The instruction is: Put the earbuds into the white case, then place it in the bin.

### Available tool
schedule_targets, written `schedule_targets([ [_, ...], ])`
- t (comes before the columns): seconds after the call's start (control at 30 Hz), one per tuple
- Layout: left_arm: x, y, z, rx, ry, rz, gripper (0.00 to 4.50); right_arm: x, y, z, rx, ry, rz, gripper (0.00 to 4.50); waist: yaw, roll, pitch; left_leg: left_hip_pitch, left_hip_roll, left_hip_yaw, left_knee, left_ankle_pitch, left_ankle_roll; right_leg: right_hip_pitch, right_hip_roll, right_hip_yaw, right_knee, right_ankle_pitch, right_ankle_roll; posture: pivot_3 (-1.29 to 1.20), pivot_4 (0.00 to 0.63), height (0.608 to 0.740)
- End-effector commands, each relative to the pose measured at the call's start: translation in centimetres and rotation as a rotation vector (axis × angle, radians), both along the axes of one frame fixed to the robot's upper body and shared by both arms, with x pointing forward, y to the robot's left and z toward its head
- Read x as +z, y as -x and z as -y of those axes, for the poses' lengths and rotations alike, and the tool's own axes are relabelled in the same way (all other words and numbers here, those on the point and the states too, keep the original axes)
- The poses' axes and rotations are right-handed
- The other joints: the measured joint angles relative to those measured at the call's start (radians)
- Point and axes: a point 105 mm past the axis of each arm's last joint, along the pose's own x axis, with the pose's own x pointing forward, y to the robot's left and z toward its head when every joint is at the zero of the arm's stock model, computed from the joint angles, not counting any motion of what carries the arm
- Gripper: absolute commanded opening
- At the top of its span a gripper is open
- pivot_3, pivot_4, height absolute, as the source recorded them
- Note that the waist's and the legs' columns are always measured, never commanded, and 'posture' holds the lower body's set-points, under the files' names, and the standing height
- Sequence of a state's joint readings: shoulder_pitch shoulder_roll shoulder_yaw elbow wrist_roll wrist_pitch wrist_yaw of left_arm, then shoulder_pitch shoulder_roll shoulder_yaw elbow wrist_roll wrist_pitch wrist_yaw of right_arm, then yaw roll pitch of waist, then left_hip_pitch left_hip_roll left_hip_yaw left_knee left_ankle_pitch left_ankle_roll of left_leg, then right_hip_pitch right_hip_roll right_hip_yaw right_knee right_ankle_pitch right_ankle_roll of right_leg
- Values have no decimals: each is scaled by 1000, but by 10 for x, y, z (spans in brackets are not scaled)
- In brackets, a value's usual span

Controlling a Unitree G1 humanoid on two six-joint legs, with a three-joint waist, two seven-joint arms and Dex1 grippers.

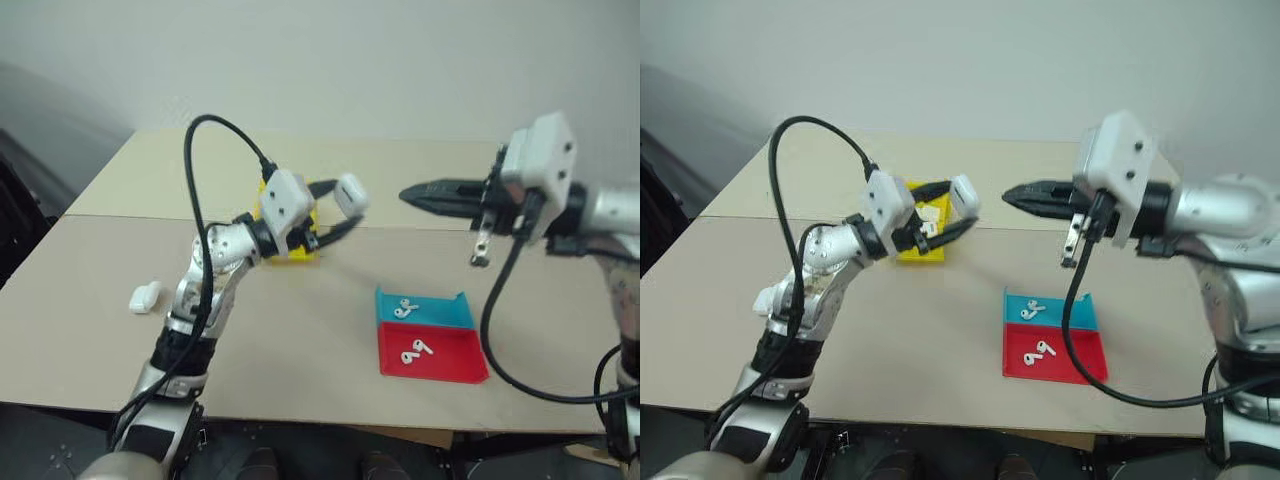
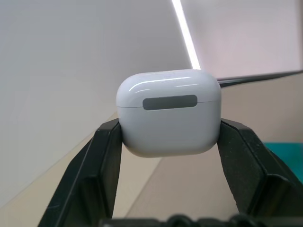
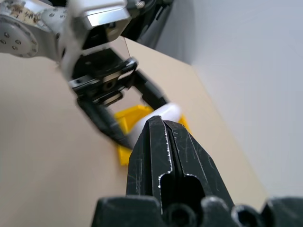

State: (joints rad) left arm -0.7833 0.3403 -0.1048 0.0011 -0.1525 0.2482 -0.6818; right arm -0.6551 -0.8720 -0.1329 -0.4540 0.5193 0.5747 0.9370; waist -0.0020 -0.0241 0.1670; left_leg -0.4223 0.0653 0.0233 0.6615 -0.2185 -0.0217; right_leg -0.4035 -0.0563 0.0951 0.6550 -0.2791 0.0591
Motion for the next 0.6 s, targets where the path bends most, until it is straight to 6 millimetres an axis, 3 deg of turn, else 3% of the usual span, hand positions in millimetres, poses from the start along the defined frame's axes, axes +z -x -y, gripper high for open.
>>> schedule_targets([
  [0.03, 13, -21, -14, 196, 97, -5, 2755, -4, 2, 9, -105, -47, 36, 22, 2, 0, 0, 0, 0, 0, 0, 0, 0, 0, 0, 0, 0, 0, 0, 0, 150, 740],
  [0.17, -8, -46, -25, 415, 50, -43, 2755, -33, -6, 22, -216, -45, -46, 22, 3, 0, 0, 0, 0, 0, 0, 0, 0, 0, 0, 0, 0, 0, 0, 0, 150, 740],
  [0.37, -29, -69, -39, 608, 10, -127, 2755, -48, -10, 29, -267, -22, -93, 22, 2, 0, 0, 0, 0, 0, 0, 0, 0, -1, 0, 0, 0, 0, 0, 0, 150, 740],
  [0.6, -46, -77, -42, 626, -41, -186, 2755, -55, -13, 27, -278, -1, -106, 22, 3, 0, 0, 0, 0, 0, 0, 0, -1, -1, 0, 0, 0, 0, 0, 0, 150, 740],
])
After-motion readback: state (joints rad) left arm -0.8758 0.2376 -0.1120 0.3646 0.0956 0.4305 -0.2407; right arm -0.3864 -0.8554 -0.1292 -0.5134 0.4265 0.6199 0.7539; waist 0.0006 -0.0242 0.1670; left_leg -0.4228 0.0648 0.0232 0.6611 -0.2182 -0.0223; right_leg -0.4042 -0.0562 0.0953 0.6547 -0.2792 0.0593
